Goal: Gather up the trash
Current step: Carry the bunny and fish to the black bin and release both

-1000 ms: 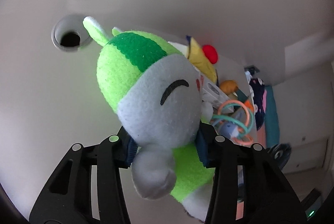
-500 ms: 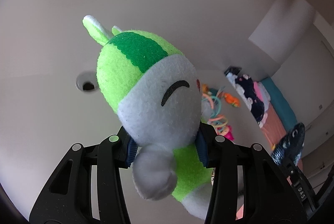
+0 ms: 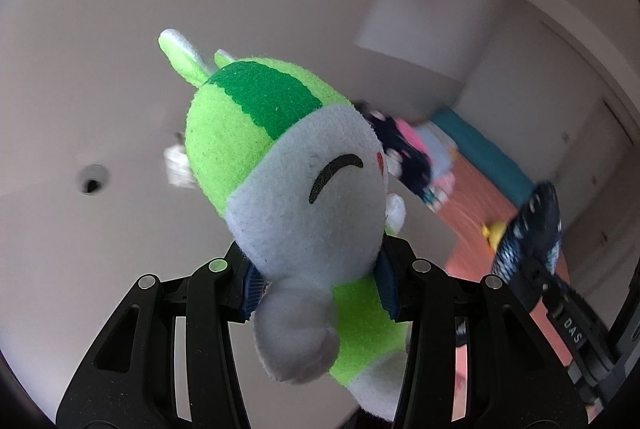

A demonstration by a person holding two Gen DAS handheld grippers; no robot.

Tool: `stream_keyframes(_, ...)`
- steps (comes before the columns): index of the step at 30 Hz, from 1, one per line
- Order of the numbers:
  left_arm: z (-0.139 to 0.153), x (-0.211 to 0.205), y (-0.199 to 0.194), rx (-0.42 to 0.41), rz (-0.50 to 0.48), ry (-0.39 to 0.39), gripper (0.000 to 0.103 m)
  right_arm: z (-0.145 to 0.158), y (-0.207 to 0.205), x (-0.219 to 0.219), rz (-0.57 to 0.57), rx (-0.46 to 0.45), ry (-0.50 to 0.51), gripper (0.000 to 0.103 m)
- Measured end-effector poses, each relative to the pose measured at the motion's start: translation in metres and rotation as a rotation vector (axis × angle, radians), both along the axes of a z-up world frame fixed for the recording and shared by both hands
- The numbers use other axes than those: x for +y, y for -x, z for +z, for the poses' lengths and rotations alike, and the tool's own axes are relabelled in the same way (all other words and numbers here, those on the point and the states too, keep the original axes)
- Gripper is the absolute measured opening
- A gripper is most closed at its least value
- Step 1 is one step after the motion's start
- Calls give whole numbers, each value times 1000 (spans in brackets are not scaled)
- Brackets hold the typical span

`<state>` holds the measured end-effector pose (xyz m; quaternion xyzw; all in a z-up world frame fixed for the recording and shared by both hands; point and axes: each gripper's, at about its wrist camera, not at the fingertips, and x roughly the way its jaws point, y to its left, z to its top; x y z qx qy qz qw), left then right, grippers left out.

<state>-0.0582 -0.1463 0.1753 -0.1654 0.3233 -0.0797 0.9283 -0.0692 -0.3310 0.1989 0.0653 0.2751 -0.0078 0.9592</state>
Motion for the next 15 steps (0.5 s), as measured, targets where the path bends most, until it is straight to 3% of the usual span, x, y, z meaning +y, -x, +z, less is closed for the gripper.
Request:
stream_keyframes(4,-17,-53,-4,25,-121,-28,45,-10,1,-13,-75,25,5,26)
stream_keyframes(15,-85,-158,32,102,-428,-148,46,-67,81,-123,-306,131,-13,26)
